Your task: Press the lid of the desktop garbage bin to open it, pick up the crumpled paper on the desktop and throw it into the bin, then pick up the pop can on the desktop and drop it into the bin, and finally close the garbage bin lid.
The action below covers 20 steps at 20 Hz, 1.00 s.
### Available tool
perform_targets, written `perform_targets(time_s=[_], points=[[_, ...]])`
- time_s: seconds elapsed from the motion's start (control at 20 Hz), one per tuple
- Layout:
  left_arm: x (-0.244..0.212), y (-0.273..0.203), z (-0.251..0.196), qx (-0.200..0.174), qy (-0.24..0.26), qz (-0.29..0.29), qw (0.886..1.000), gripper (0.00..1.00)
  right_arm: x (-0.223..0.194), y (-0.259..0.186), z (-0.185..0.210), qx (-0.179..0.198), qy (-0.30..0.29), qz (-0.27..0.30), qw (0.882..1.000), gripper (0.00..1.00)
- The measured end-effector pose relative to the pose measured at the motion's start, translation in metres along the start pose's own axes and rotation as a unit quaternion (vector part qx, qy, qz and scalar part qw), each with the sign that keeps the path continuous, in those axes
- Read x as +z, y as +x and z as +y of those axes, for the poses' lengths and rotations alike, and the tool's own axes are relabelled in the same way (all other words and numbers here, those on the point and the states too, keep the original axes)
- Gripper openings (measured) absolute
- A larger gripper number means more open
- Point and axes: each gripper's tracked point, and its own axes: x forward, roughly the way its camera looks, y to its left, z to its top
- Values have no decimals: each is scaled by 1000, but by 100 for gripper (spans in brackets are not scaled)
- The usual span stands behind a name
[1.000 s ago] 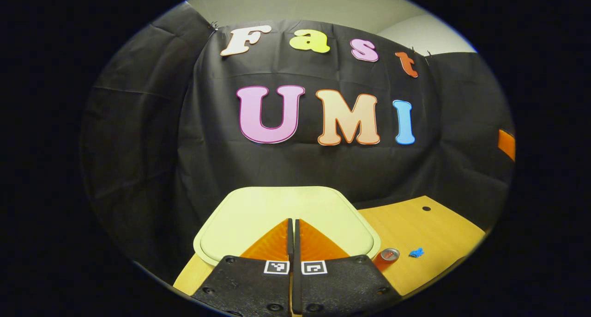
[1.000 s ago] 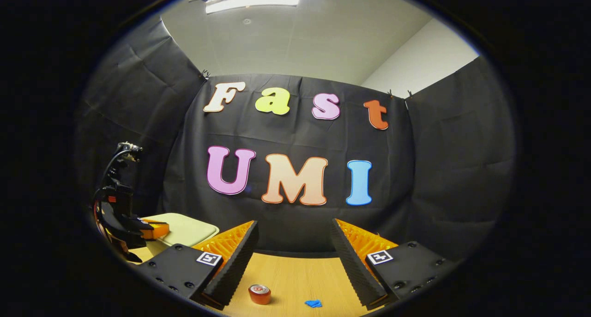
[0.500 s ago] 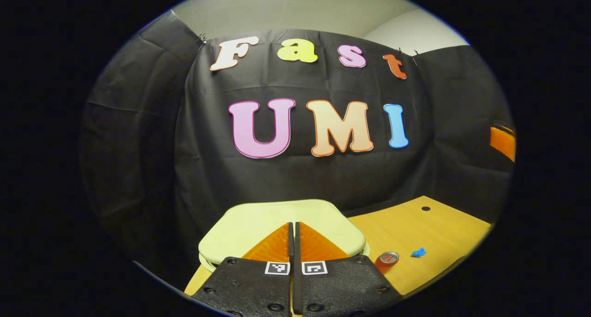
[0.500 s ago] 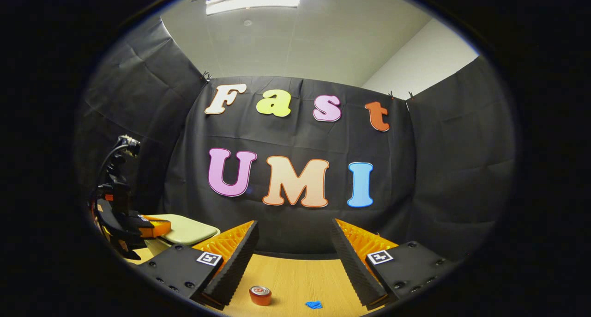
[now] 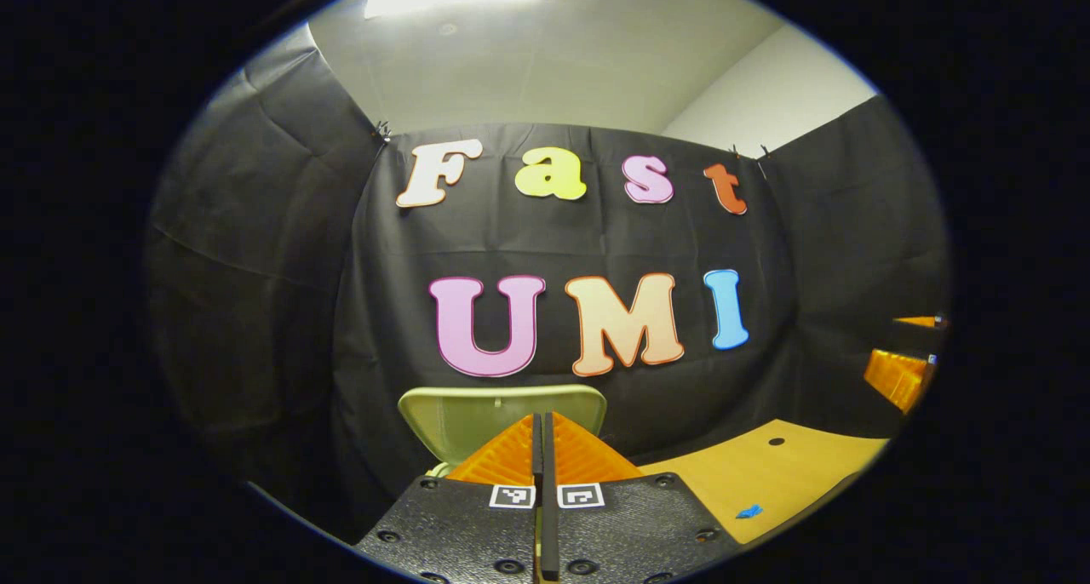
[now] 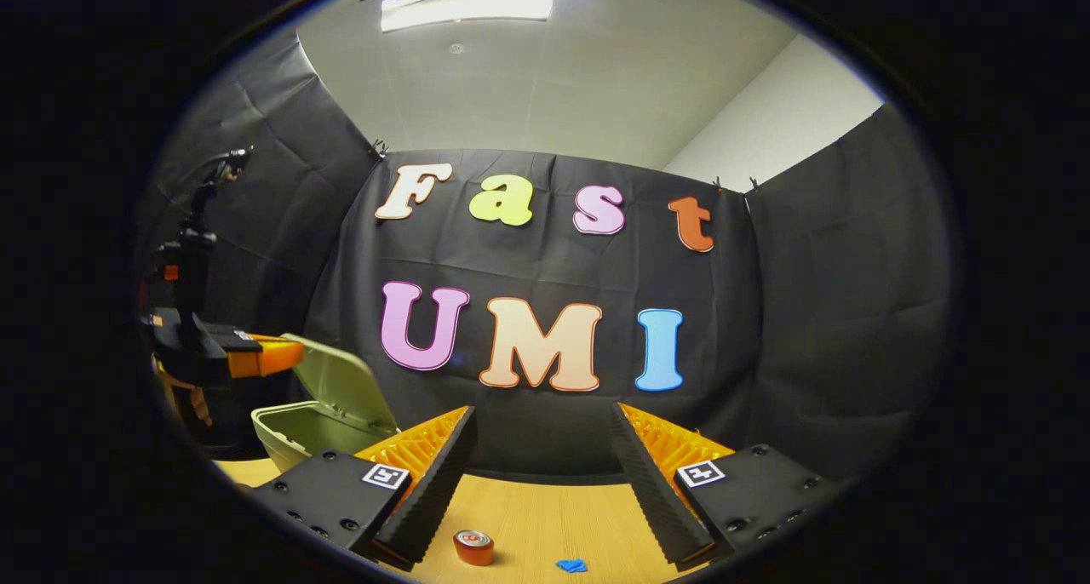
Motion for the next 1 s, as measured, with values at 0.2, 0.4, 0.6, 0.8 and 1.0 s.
perform_targets(time_s=[0.2,0.4,0.6,0.8,1.0], points=[[7,-13,-7,1,-2,-2,1000,0,2,-5,-5,-1,4,-3,1000,98],[1,-28,-14,11,-29,8,999,35,2,-13,-9,-2,14,-4,1000,99],[-15,-40,-29,6,-37,32,999,46,-1,-21,-15,1,11,-2,1000,99],[-27,-53,-56,-27,-56,45,997,89,-9,-25,-23,0,12,9,1000,98],[-26,-65,-58,-3,-62,27,998,95,-19,-29,-33,1,6,17,1000,98]])
